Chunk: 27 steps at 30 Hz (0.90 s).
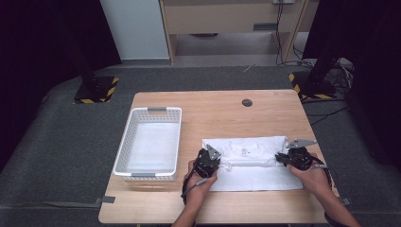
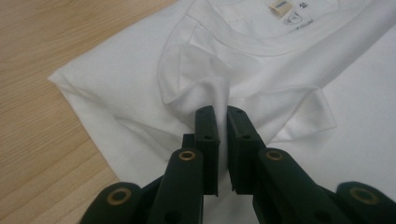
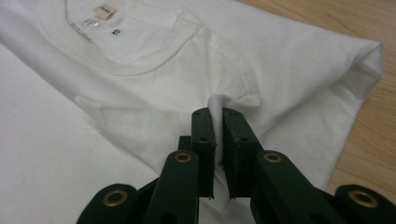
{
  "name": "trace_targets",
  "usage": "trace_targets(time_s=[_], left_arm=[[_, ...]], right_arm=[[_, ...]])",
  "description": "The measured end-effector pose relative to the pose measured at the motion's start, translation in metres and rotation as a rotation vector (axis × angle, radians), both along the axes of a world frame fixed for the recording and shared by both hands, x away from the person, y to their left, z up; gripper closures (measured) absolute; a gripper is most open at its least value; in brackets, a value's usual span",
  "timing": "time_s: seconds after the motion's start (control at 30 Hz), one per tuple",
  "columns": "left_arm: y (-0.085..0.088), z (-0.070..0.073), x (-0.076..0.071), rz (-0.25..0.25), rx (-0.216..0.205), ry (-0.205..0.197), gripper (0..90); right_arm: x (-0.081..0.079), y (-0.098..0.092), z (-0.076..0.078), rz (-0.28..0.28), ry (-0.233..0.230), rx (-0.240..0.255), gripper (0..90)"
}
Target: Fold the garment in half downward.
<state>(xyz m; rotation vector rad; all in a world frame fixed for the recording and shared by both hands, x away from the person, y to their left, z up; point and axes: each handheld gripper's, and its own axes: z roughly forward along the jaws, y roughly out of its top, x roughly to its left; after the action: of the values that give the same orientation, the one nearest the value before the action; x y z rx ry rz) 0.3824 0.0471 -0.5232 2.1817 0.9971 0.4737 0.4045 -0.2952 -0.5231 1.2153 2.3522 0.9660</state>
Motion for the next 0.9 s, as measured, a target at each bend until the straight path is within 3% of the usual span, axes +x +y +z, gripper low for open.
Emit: trace_targets(time_s=[0.13, 0.17, 0.2, 0.3, 0.37, 0.5, 0.67, 0.9], left_arm=[[0.0, 0.005, -0.002, 0.01, 0.011, -0.007, 73.1], [0.001, 0.013, -0.005, 0.014, 0.019, -0.029, 62.7], [0.001, 0.013, -0.005, 0.014, 0.019, -0.029, 59.7], [0.004, 0.03, -0.003, 0.02, -0.018, -0.041, 55.7], [0.005, 0.037, 0.0, 0.017, -0.02, -0.05, 53.9], [0.002, 0.047, 0.015, 0.02, -0.036, -0.067, 53.0], [-0.004, 0.041, 0.033, 0.017, -0.042, -0.023, 54.3], [-0.014, 0.024, 0.05, 0.019, -0.036, 0.029, 54.2]], right_arm=[[0.001, 0.0, 0.003, 0.0, 0.003, -0.006, 75.0], [0.001, -0.003, 0.01, -0.013, -0.01, 0.006, 69.1], [0.001, -0.003, 0.01, -0.013, -0.01, 0.006, 69.1], [0.001, -0.006, 0.022, -0.018, -0.037, 0.021, 60.9], [0.003, -0.006, 0.026, -0.01, -0.042, 0.027, 58.4], [0.013, 0.003, 0.03, 0.014, -0.051, 0.014, 60.1], [0.028, 0.018, 0.031, 0.036, -0.055, 0.024, 62.6], [0.048, 0.032, 0.017, 0.032, -0.027, 0.023, 59.5]])
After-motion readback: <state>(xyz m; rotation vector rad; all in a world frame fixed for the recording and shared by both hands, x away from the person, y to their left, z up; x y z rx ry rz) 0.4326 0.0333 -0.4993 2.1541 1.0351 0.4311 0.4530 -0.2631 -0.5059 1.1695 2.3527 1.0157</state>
